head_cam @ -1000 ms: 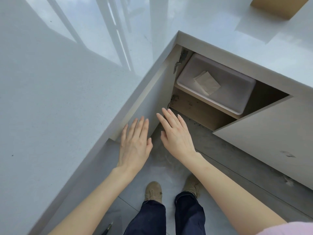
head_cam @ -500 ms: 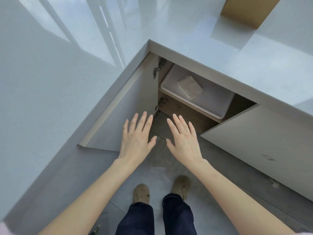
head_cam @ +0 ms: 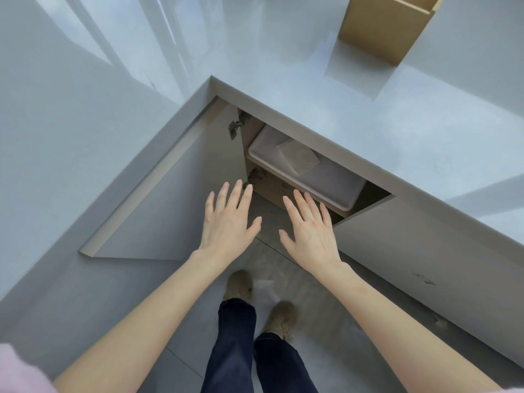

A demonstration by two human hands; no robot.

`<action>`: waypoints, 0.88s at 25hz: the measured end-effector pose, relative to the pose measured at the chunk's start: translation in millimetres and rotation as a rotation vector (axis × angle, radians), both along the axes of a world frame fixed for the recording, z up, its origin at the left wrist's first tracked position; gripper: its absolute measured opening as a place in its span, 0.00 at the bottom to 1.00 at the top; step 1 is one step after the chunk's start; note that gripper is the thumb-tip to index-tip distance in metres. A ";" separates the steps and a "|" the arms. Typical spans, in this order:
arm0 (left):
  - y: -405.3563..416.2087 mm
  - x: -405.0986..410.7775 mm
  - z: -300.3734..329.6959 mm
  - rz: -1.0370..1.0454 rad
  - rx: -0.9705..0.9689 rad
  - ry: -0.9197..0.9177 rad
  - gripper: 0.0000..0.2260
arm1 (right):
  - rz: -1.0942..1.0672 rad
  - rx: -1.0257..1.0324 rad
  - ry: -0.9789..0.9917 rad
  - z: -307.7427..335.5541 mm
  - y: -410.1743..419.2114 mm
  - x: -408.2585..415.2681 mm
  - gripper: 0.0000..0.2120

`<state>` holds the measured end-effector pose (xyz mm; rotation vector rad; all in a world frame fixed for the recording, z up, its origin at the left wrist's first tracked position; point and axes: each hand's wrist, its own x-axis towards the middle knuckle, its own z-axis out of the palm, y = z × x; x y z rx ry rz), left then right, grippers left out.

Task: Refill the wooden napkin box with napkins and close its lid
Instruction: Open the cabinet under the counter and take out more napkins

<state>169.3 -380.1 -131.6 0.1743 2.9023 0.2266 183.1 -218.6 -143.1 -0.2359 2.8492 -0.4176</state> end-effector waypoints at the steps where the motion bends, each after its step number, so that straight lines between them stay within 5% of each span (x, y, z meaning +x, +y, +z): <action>1: 2.5 -5.5 -1.0 -0.012 0.007 -0.016 0.28 | -0.017 0.001 -0.003 -0.9 2.1 -3.3 0.29; 14: -2.6 -87.6 -19.9 -0.213 0.015 -0.026 0.28 | -0.291 -0.027 -0.048 -27.6 2.1 -53.2 0.28; 22: 10.0 -118.8 -89.7 -0.219 0.044 -0.045 0.29 | -0.336 -0.055 -0.129 -97.7 27.6 -83.7 0.30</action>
